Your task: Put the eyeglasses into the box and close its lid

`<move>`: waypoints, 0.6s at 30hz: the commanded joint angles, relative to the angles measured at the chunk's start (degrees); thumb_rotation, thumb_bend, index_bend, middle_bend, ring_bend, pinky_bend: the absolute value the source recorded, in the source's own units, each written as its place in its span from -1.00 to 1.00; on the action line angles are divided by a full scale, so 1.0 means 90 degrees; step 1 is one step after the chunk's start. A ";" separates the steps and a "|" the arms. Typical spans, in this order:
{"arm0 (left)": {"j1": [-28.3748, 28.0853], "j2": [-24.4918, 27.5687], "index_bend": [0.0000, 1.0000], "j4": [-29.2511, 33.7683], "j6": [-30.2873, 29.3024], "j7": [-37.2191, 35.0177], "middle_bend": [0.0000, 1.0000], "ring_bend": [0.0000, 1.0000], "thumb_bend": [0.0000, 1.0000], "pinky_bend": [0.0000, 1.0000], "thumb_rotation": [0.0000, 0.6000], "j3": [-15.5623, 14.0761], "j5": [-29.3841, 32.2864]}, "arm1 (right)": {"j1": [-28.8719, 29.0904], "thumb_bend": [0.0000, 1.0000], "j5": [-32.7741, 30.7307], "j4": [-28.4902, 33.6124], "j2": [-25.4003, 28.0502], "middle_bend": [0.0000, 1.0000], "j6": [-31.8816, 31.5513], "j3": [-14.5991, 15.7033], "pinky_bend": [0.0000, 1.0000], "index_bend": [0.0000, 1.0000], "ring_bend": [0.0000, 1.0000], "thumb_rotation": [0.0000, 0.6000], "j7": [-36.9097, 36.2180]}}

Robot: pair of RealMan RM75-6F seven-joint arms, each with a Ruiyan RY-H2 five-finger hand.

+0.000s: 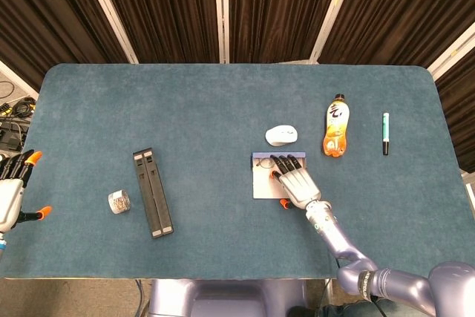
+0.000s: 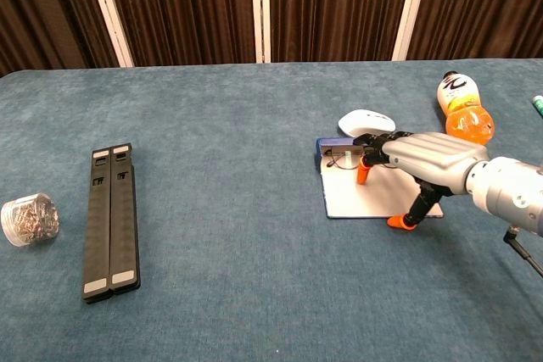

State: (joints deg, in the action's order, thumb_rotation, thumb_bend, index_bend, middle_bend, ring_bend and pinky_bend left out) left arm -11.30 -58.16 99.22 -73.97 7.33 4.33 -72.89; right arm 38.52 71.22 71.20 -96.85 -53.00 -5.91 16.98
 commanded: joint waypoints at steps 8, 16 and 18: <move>-0.0006 0.0000 -1.00 -0.0004 0.0009 0.0006 -1.00 -1.00 -1.00 -1.00 1.00 0.0002 0.0011 | -0.0013 -0.13 0.0069 -0.0011 0.0005 -1.00 -0.0020 -0.0015 -1.00 -0.22 -1.00 1.00 -0.0091; -0.0009 0.0001 -1.00 -0.0006 0.0015 0.0013 -1.00 -1.00 -1.00 -1.00 1.00 0.0000 0.0016 | -0.0028 -0.13 0.0095 -0.0018 0.0007 -1.00 -0.0049 -0.0055 -1.00 -0.21 -1.00 1.00 -0.0184; -0.0012 0.0000 -1.00 -0.0005 0.0019 0.0018 -1.00 -1.00 -1.00 -1.00 1.00 -0.0001 0.0020 | -0.0030 -0.13 0.0108 -0.0018 0.0007 -1.00 -0.0053 -0.0056 -1.00 -0.21 -1.00 1.00 -0.0195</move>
State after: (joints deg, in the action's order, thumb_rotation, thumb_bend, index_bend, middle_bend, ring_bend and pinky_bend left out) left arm -11.40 -58.17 99.17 -73.79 7.50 4.32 -72.70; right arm 38.25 72.18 71.04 -96.79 -53.47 -6.40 15.23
